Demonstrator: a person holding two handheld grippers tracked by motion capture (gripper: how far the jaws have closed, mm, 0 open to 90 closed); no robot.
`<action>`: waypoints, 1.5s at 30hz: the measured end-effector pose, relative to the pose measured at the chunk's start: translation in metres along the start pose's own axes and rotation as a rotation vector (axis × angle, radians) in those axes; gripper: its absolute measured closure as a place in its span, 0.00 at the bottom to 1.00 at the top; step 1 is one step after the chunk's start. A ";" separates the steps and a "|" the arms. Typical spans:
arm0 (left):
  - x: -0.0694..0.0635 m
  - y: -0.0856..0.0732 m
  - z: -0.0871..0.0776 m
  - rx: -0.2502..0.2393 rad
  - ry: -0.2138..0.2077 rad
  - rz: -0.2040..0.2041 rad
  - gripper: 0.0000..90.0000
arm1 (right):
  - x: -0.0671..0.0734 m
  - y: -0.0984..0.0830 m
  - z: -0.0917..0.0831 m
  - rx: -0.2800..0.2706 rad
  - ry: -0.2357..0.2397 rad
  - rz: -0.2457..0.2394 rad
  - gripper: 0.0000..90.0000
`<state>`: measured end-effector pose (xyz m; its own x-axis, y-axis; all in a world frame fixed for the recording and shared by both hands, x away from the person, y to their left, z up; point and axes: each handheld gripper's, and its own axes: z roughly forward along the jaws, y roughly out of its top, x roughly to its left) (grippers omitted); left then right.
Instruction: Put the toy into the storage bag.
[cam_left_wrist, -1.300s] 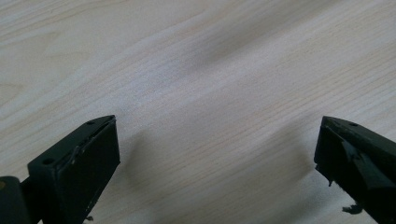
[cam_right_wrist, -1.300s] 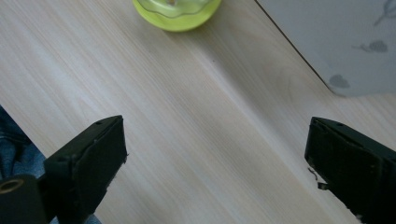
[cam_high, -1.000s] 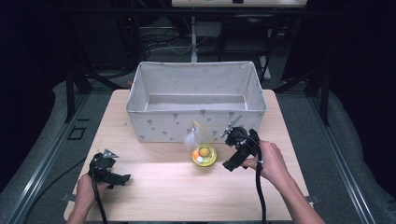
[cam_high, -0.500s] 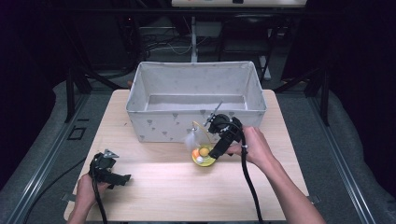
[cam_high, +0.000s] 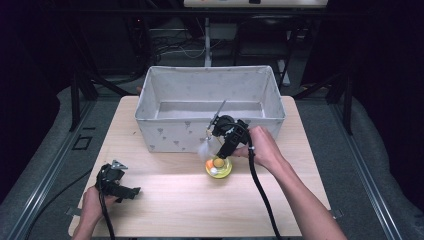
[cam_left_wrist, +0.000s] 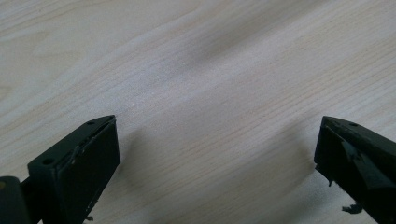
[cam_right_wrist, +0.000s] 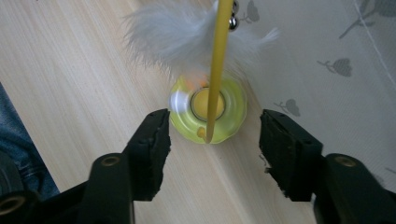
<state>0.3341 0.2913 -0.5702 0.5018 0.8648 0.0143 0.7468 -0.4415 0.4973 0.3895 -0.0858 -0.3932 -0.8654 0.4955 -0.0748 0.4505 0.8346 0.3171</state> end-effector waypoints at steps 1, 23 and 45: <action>0.000 0.000 0.000 0.000 -0.001 0.000 0.00 | 0.000 0.003 -0.001 0.008 -0.004 -0.011 0.55; -0.001 0.000 0.000 0.007 0.000 0.008 0.00 | 0.002 0.019 -0.001 0.088 -0.038 -0.077 0.95; -0.001 0.000 0.001 0.007 -0.004 0.013 0.00 | 0.003 0.022 -0.016 0.088 -0.046 -0.099 0.98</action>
<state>0.3341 0.2903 -0.5706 0.5131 0.8582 0.0167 0.7434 -0.4541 0.4911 0.3934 -0.0695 -0.3716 -0.8966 0.4184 -0.1454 0.3824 0.8968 0.2224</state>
